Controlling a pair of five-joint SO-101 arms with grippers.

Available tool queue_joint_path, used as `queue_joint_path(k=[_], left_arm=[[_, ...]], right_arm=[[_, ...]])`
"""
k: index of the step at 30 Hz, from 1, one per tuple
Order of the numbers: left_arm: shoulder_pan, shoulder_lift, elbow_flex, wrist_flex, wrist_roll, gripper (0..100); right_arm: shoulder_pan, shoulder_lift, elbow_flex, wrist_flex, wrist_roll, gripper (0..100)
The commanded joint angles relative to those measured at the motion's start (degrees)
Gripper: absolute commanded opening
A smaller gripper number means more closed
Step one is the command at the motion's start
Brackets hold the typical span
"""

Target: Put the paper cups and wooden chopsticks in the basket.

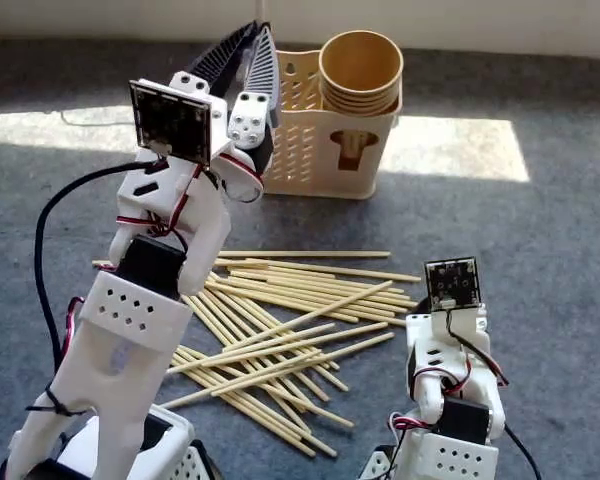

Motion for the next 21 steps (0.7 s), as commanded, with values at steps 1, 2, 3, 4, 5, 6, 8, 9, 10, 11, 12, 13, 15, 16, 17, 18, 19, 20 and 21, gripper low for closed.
queue_joint_path(k=[1,2,3,4,5,6,8,9,10,11,12,13,15,16,17,18,19,20,21], left_arm=[[-1.54,5.41,-3.21,-4.22,0.70,1],[-1.89,7.16,-4.35,-4.48,0.79,1],[-2.24,8.66,-5.49,-4.40,0.88,1],[-2.33,10.07,-6.73,-4.40,0.88,1],[-2.59,11.38,-7.78,-4.40,0.88,1],[-3.21,12.53,-8.66,-4.40,0.88,1],[-3.74,14.81,-10.33,-4.40,2.46,1],[-4.09,15.87,-11.21,-4.40,3.52,1],[-4.97,17.01,-11.91,-4.40,4.40,1],[-5.32,18.15,-12.70,-4.40,5.01,1],[-5.76,19.30,-13.49,-4.40,5.63,1],[-5.93,20.53,-14.11,-4.40,6.24,1],[-6.02,22.99,-15.25,-4.40,6.68,1],[-6.11,24.22,-15.87,-4.40,6.68,1],[-6.11,25.36,-16.40,-4.40,6.68,1],[-6.11,26.51,-17.01,-4.40,6.77,1],[-6.11,27.65,-17.54,-4.40,6.77,1],[-6.11,28.62,-18.07,-4.40,6.77,1],[-6.11,29.58,-18.59,-4.40,6.77,1]], right_arm=[[-0.31,-0.40,6.11,-1.27,-0.53,0.6],[-0.31,-0.40,6.11,-1.27,-0.53,0.6],[-0.31,-0.40,6.11,-1.27,-0.53,0.6],[-0.31,-0.40,6.11,-1.27,-0.53,0.6],[-0.31,-0.40,6.11,-1.27,-0.53,0.6],[-0.31,-0.40,6.11,-1.27,-0.53,0.6],[-0.31,-0.40,6.11,-1.27,-0.53,0.6],[-0.31,-0.40,6.11,-1.27,-0.53,0.6],[-0.31,-0.40,6.11,-1.27,-0.53,0.6],[-0.31,-0.40,6.11,-1.27,-0.53,0.6],[-0.31,-0.40,6.11,-1.27,-0.53,0.6],[-0.31,-0.40,6.11,-1.27,-0.53,0.6],[-0.31,-0.40,6.11,-1.27,-0.53,0.6],[-0.31,-0.40,6.11,-1.27,-0.53,0.6],[-0.31,-0.40,6.11,-1.27,-0.53,0.6],[-0.31,-0.40,6.11,-1.27,-0.53,0.6],[-0.31,-0.40,6.11,-1.27,-0.53,0.6],[-0.31,-0.40,6.11,-1.27,-0.53,0.6],[-0.31,-0.40,6.11,-1.27,-0.53,0.6]])
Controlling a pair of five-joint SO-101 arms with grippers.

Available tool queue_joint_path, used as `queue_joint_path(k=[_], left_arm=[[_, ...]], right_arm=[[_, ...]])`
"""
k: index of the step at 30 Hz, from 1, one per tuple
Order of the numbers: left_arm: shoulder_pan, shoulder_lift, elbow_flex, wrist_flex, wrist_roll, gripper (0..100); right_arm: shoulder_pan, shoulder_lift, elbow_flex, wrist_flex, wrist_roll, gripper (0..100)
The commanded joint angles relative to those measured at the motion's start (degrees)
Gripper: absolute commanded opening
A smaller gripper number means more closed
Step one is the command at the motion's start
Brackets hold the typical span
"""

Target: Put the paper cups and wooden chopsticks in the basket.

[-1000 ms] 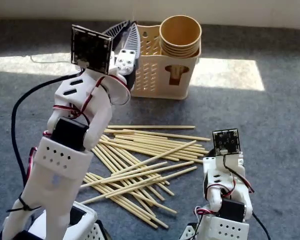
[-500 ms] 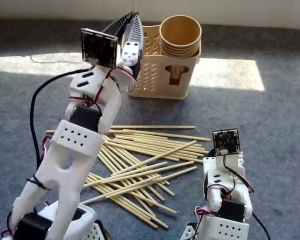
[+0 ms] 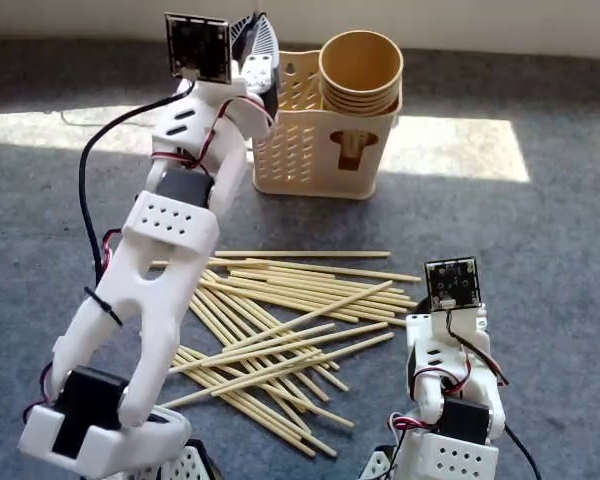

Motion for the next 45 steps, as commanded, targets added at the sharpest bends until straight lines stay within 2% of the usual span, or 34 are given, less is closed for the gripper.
queue_joint_path(k=[1,11,14,19,24,30,37,45], left_arm=[[-0.84,2.77,-5.14,-1.23,0.62,1],[-1.45,7.16,-6.29,-0.97,0.70,1],[-1.54,7.25,-6.11,-0.70,0.70,6],[-1.54,6.55,-6.73,8.00,0.70,10],[-2.07,6.55,-6.73,9.76,0.79,12],[-4.70,0.22,-10.15,24.35,0.79,14],[-4.79,-9.45,-9.89,41.05,0.18,13],[-8.92,-16.22,-9.89,58.46,-5.54,13]], right_arm=[[-0.31,-0.40,6.11,-1.27,-0.53,0.6],[-0.31,-0.40,6.11,-1.27,-0.53,0.6],[-0.31,-0.40,6.11,-1.27,-0.53,0.6],[-0.31,-0.40,6.11,-1.27,-0.53,0.6],[-0.31,-0.40,6.11,-1.27,-0.53,0.6],[-0.31,-0.40,6.11,-1.27,-0.53,0.6],[-0.31,-0.40,6.11,-1.27,-0.53,0.6],[-0.48,-0.48,6.11,-1.63,-0.53,0.6]])
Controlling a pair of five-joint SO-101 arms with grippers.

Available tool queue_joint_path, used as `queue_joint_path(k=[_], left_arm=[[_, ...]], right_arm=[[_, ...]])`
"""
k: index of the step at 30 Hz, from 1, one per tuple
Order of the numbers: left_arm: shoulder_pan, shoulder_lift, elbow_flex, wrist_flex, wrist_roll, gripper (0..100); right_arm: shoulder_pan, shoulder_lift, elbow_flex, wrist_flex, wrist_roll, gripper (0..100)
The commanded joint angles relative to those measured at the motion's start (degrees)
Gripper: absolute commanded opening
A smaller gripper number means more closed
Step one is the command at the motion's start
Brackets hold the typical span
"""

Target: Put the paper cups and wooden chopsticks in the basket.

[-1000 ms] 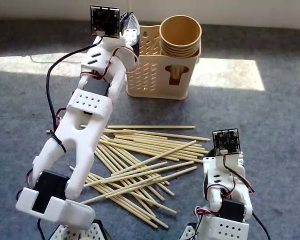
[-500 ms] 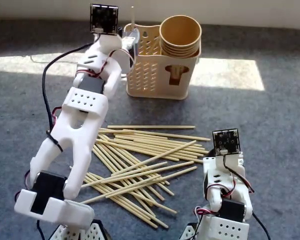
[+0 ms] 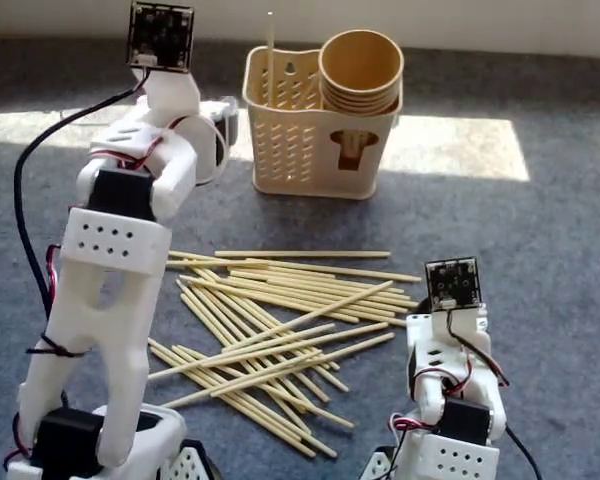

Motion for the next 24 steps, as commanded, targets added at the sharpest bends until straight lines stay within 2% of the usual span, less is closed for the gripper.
queue_joint_path(k=[1,6,10,17,20,24], left_arm=[[-2.95,-5.41,-3.03,9.76,-2.73,13],[-8.13,-9.01,-1.89,18.55,-3.08,8],[-11.82,-14.20,6.99,18.73,-3.16,5],[-15.78,-29.58,31.25,7.56,-3.16,4],[-15.78,-36.18,41.27,4.22,-3.16,4],[-16.48,-44.00,50.86,2.46,-6.59,4]], right_arm=[[-0.57,-0.48,6.11,-1.63,-0.53,0.6],[-0.22,-0.48,5.76,-1.27,0.09,0.6],[-0.66,-0.40,0.31,2.77,5.01,0.6],[-2.42,0.92,-19.21,13.32,4.75,0.6],[-6.11,7.16,-25.01,16.13,4.57,0.6],[-10.77,19.30,-33.19,19.21,3.69,0.6]])
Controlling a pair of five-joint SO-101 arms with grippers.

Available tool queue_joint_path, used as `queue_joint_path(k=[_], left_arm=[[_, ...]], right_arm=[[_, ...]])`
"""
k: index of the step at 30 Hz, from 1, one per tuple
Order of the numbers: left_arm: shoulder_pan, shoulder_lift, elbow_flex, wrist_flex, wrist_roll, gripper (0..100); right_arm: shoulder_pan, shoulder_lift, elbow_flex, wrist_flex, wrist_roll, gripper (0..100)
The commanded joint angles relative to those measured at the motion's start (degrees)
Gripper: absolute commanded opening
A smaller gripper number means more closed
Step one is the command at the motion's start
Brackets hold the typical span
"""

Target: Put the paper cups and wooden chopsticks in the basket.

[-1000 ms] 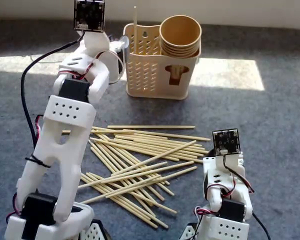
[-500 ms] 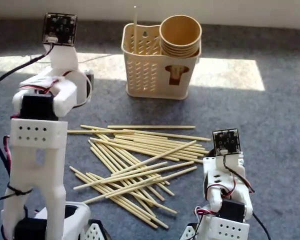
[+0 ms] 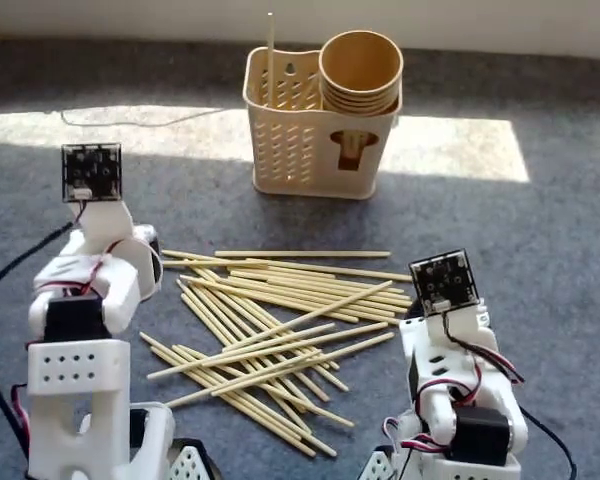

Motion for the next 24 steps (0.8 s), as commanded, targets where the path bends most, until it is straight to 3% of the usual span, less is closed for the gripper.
queue_joint_path(k=[1,5,10,15,24], left_arm=[[-1.80,-9.54,8.75,-2.90,-3.16,4],[-4.35,-15.60,14.64,-2.73,-3.08,4],[-7.87,-22.02,22.55,-2.73,-3.34,4],[-9.80,-27.74,29.58,-2.73,-3.34,4],[-9.80,-38.20,34.77,-2.73,-3.34,4]], right_arm=[[-4.53,10.95,-9.10,2.51,-1.58,0.6],[-9.27,21.14,-15.34,2.68,-10.73,1.8],[-12.53,33.45,-20.44,5.14,-21.98,10.3],[-16.22,45.14,-26.33,4.79,-32.44,10.4],[-20.62,59.91,-28.44,-4.70,-46.95,10.6]])
